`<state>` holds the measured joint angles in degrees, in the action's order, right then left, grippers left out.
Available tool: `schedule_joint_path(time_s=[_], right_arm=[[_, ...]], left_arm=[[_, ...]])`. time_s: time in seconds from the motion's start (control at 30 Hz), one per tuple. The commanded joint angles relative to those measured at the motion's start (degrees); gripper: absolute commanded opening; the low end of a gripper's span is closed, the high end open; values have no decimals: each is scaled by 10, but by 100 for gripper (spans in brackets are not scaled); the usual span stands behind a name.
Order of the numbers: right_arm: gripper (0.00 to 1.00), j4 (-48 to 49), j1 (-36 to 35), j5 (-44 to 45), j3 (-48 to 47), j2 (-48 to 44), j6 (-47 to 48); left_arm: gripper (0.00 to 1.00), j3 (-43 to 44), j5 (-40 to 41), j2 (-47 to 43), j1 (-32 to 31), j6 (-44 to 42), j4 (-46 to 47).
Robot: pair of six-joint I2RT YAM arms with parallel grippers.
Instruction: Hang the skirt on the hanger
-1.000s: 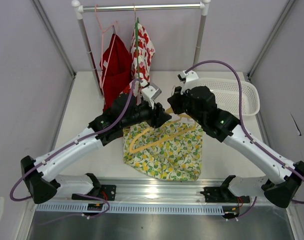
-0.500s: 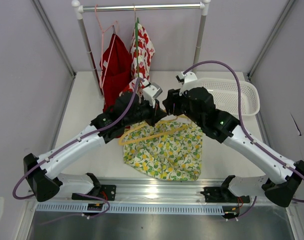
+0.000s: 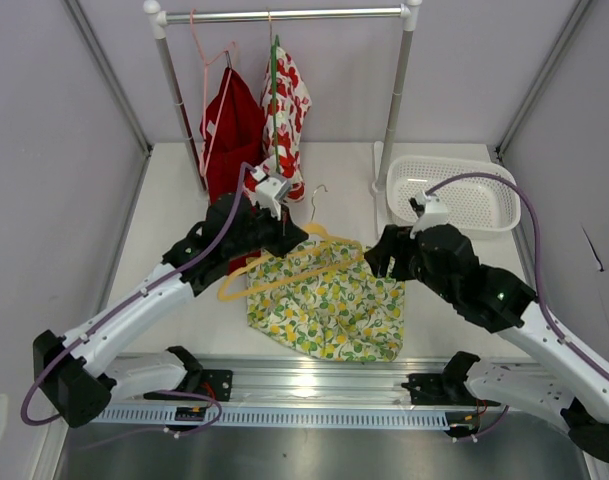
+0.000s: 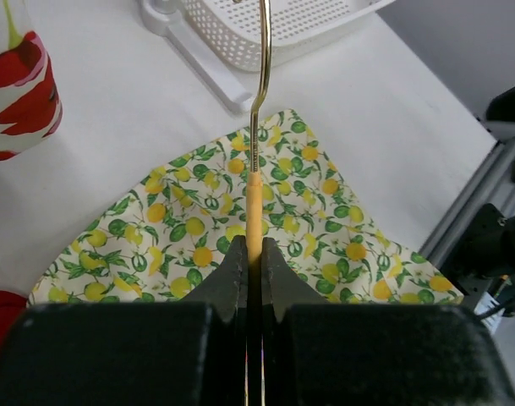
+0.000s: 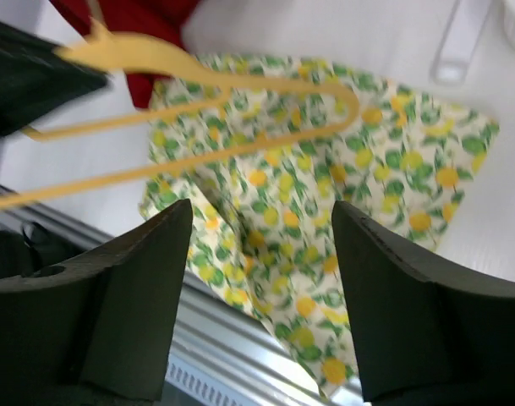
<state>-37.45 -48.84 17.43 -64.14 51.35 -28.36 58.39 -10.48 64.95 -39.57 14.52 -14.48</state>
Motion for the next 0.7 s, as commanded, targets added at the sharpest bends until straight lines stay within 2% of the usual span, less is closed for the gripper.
schedule_joint_path(time_s=[0.0,0.1,0.23,0.3,0.53,0.67], right_arm=[[69,-61,-1,-31,37,-27,-66],[66,-96,-7,-38,30,-55,-74],[65,-141,-8,-51,7,-69,-72],[65,-156,-8,-55,6,-71,-70],[66,-177,-9,-56,6,-57,-51],[67,-183,-11,-64,3,-40,-40]], left_arm=[[0,-20,-91,-43,11,30,59],[0,-51,-177,-53,12,76,89],[0,-143,-261,-68,12,150,208],[0,-194,-278,-76,12,188,247],[0,-282,-328,-97,11,296,406],[0,-313,-336,-89,5,327,436]])
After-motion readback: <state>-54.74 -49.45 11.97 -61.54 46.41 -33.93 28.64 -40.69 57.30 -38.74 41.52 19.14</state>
